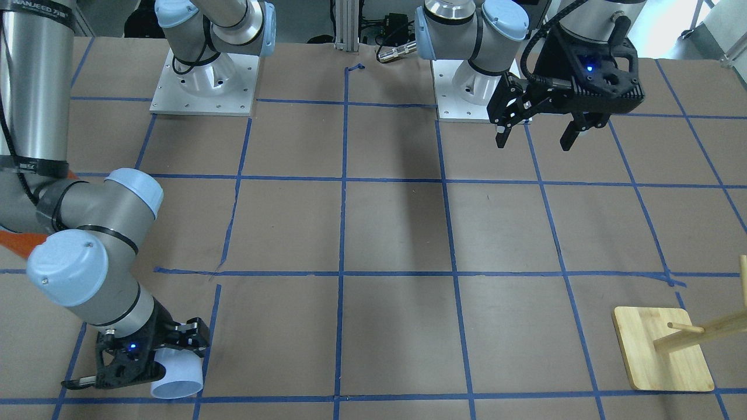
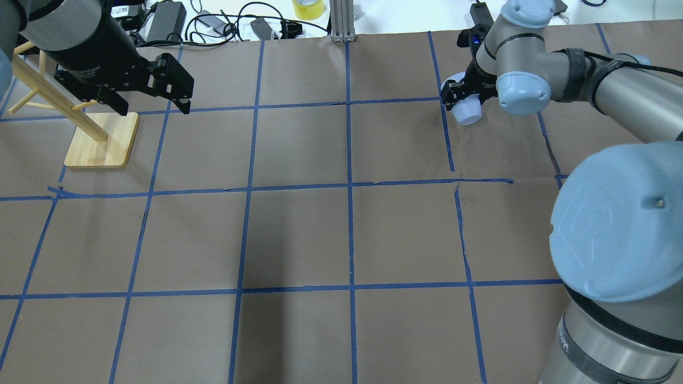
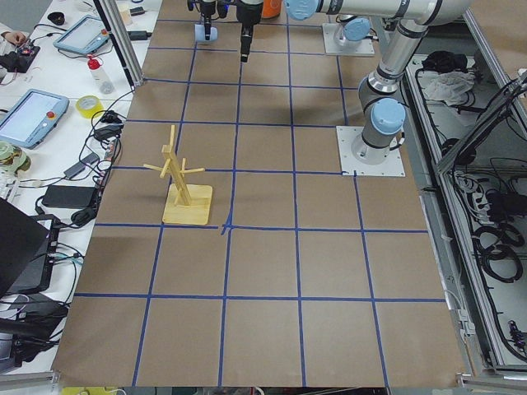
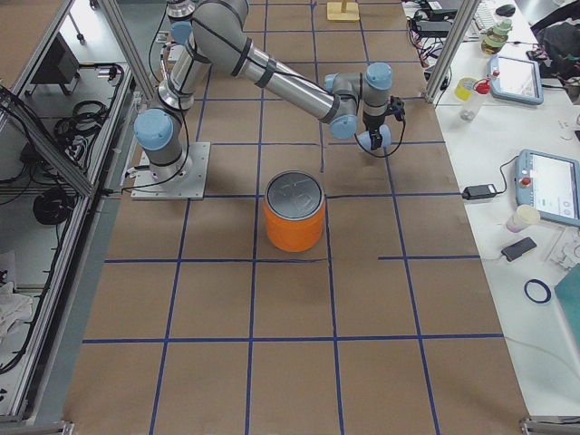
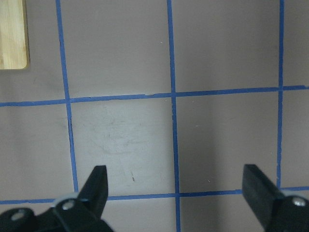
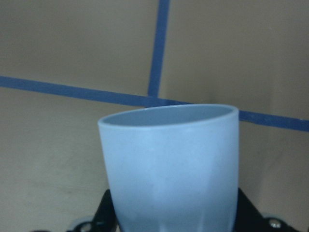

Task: Flip cup
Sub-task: 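Lift the cup with the right gripper and carry it toward the table center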

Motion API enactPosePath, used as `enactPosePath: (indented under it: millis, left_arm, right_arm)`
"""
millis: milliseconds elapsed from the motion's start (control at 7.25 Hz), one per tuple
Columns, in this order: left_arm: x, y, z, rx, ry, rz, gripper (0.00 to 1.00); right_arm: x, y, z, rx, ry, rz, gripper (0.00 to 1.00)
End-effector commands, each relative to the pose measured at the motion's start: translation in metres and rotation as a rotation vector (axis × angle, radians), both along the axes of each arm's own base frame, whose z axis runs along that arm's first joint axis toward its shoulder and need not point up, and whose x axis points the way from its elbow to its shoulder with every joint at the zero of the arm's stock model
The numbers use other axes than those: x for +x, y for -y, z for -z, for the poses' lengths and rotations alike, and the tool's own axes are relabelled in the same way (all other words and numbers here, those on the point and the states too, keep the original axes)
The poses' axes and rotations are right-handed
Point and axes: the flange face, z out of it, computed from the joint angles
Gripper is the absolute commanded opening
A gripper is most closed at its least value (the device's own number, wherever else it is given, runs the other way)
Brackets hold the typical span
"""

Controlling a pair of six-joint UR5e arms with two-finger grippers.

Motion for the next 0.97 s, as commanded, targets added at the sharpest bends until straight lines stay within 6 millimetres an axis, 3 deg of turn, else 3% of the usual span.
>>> enactPosePath:
  millis: [0, 138, 414, 690, 828]
  left_arm:
    - [0.0, 0.0, 0.0, 0.0, 0.0, -0.002, 1.0]
    - [0.0, 0.0, -0.001, -0.002, 0.002, -0.002, 1.0]
    - [0.0, -0.003, -0.004, -0.008, 0.003, 0.001, 1.0]
    - [0.001, -0.004, -0.004, -0.004, 0.008, 0.0, 1.0]
    - [0.0, -0.003, -0.003, -0.005, 0.003, 0.003, 1.0]
  right_arm:
    - [0.118, -0.032, -0.015, -0.032, -0.003, -0.249, 0.53]
    - [0.173, -0.048, -0.018, -0.078, -0.011, -0.388, 0.53]
    - [0.237, -0.069, 0.009, -0.111, -0.023, -0.658, 0.53]
    - [0.272, -0.09, 0.01, -0.14, -0.065, -0.873, 0.53]
    - [0.277, -0.097, 0.01, -0.147, -0.133, -1.016, 0.53]
